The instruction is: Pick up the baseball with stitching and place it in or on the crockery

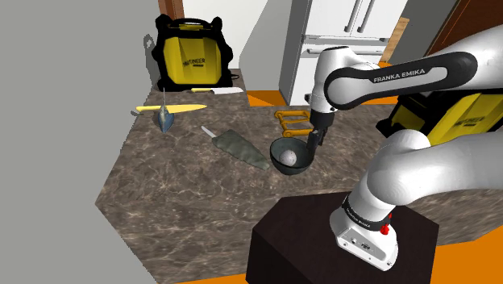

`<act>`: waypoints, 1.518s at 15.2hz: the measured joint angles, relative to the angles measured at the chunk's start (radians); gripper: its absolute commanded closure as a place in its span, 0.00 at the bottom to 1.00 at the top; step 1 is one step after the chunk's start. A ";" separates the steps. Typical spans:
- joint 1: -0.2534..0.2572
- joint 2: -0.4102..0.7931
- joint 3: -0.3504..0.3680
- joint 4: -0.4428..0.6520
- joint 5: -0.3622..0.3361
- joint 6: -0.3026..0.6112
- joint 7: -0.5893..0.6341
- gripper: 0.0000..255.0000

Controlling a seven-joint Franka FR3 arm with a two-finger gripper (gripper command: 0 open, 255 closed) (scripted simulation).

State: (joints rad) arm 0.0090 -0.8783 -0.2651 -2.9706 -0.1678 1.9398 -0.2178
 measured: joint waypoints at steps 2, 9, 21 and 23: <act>0.000 0.000 0.000 -0.001 0.000 0.001 0.000 0.00; 0.000 0.000 0.000 -0.001 0.000 0.001 0.000 1.00; 0.065 0.229 -0.095 0.081 0.139 0.213 0.026 0.00; 0.098 0.318 -0.137 0.108 0.199 0.296 0.013 0.00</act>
State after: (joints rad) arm 0.1069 -0.5601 -0.4021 -2.8622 0.0312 2.2359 -0.2048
